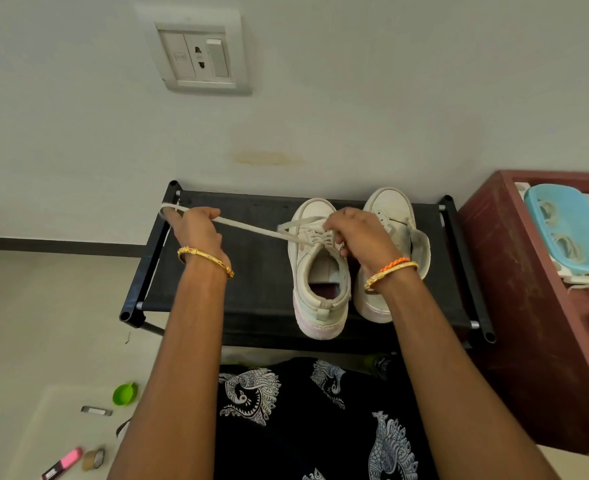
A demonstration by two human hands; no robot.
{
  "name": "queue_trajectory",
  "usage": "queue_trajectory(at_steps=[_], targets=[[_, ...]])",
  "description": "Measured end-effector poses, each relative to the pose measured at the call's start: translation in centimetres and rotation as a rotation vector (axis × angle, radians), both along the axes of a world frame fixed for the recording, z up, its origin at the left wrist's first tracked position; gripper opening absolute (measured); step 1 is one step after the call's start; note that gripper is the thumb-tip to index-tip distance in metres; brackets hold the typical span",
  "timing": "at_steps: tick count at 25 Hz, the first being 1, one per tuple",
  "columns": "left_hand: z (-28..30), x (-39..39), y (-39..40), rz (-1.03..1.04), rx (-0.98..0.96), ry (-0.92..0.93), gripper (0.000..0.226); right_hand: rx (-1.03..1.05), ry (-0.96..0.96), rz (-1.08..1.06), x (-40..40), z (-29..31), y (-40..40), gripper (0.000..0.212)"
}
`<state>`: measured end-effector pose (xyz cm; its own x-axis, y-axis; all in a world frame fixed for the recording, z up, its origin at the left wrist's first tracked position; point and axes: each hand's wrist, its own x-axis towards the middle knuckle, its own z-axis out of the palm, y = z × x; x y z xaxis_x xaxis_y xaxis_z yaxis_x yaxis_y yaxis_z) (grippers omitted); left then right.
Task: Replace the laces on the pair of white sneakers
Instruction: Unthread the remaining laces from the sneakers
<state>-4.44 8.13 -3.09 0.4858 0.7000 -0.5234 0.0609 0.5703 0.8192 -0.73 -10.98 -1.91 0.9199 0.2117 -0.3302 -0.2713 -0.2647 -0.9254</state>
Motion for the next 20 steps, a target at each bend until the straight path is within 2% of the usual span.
queue_trajectory(at_steps=[3,5,7,9,10,12,14,16,18,20], targets=[[-0.1,-0.3,-0.3,-0.232,0.044,0.287,0.046,0.455,0.03,-0.233,1.2,1.9,-0.9,0.021],[-0.2,-0.6,-1.4,-0.469,0.152,0.446,0.054,0.5,-0.073,-0.311,1.8,2.1,-1.4,0.017],[-0.1,-0.5,-2.6,-0.608,0.31,0.402,0.069,0.264,-0.158,-0.319,2.1,1.4,-1.7,0.009],[0.3,-0.3,-3.5,-0.791,0.425,0.183,0.064,-0.245,-0.196,-0.192,1.8,0.9,-2.1,0.026],[0.6,-0.4,-4.1,-0.91,0.457,0.079,0.058,-0.421,-0.214,-0.113,1.6,0.9,-2.3,0.033],[0.3,-0.6,-5.2,-1.132,0.616,0.012,0.05,-0.497,-0.217,0.069,1.1,1.4,-2.5,0.037],[-0.5,-0.8,-6.2,-1.237,0.888,0.083,0.043,-0.479,-0.117,0.263,0.4,1.9,-2.3,0.039],[-1.0,-0.9,-7.1,-1.192,1.085,0.13,0.033,-0.51,-0.048,0.361,-0.3,1.4,-1.9,0.041],[-1.2,-0.9,-7.6,-1.097,1.181,0.138,0.026,-0.574,-0.118,0.296,-0.8,0.4,-1.6,0.038],[-1.4,-0.7,-8.1,-1.029,1.245,0.156,0.021,-0.653,-0.211,0.223,-1.2,0.3,-1.6,0.025]])
